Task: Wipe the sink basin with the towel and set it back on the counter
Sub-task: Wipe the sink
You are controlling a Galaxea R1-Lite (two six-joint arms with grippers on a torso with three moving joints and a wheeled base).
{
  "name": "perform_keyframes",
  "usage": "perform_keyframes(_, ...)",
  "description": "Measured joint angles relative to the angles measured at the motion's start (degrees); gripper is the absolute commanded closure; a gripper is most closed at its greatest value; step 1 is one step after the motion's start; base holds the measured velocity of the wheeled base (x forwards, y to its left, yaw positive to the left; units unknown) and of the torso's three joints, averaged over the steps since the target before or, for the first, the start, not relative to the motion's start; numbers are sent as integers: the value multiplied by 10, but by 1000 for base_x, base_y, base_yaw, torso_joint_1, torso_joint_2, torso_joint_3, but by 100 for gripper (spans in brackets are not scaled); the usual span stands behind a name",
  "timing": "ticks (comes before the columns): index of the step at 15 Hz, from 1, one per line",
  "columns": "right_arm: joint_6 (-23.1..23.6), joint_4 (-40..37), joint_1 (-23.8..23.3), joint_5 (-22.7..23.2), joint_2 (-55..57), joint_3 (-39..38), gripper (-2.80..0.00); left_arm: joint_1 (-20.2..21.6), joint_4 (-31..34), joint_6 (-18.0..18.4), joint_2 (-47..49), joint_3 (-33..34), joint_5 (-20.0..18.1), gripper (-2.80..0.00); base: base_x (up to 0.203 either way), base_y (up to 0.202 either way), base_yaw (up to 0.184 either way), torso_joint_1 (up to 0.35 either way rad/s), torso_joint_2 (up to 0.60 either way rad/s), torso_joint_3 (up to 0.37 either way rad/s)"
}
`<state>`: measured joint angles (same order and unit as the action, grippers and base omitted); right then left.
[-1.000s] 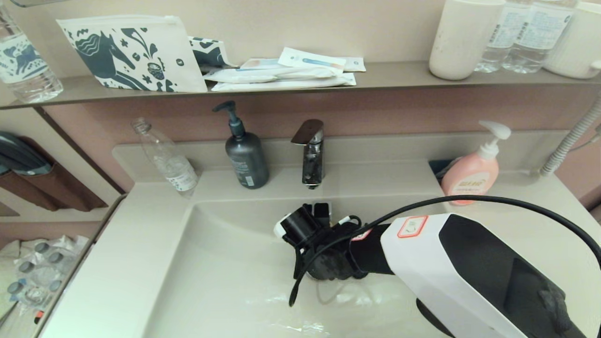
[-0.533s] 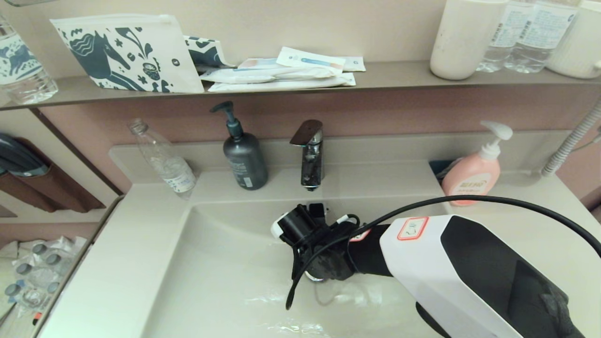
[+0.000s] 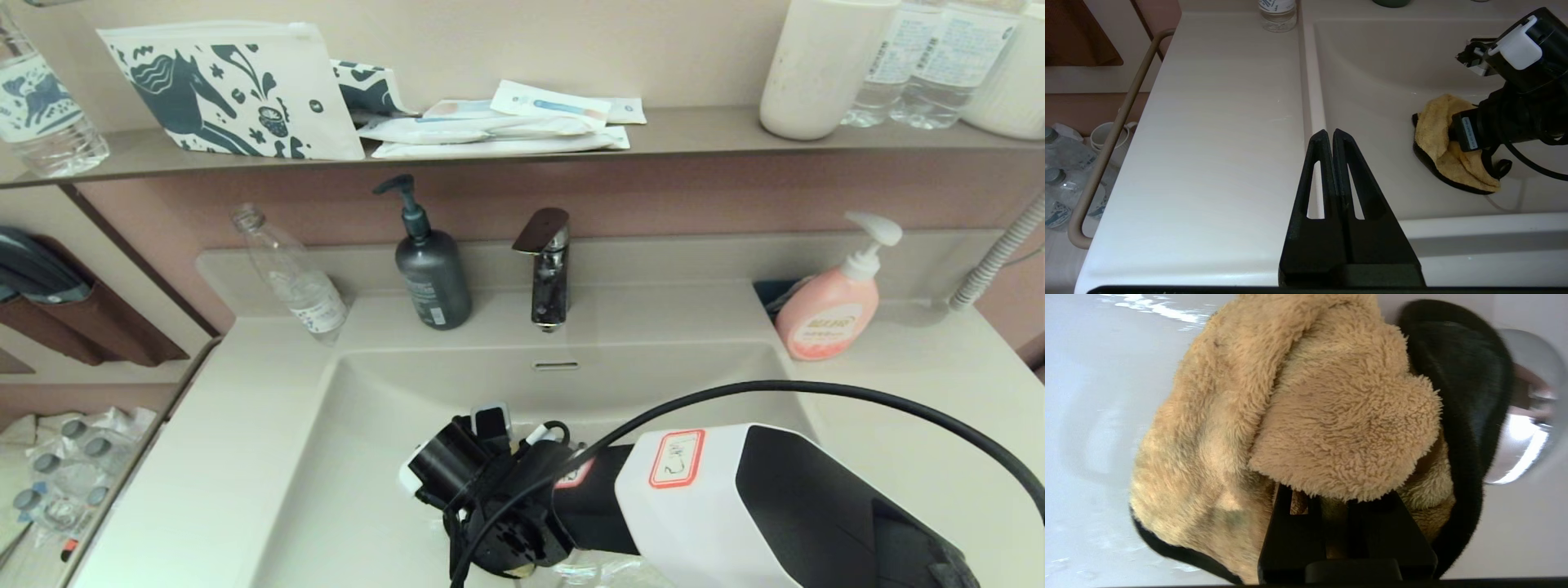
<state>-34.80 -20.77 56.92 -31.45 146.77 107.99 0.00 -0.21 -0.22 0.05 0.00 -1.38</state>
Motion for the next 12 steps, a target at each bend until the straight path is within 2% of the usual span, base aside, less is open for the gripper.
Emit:
perform_keyframes(4,2,-33,-4,-4,-17,-29,0,0,0,0,0,0,0,0,0,0,0,0,0,0)
perform_keyframes(9,4,-169,-6,13,-37,-34,0,0,0,0,0,0,0,0,0,0,0,0,0,0)
perform_keyframes(12,3,-218,-18,-34,-43,-46,0,0,0,0,0,0,0,0,0,0,0,0,0,0)
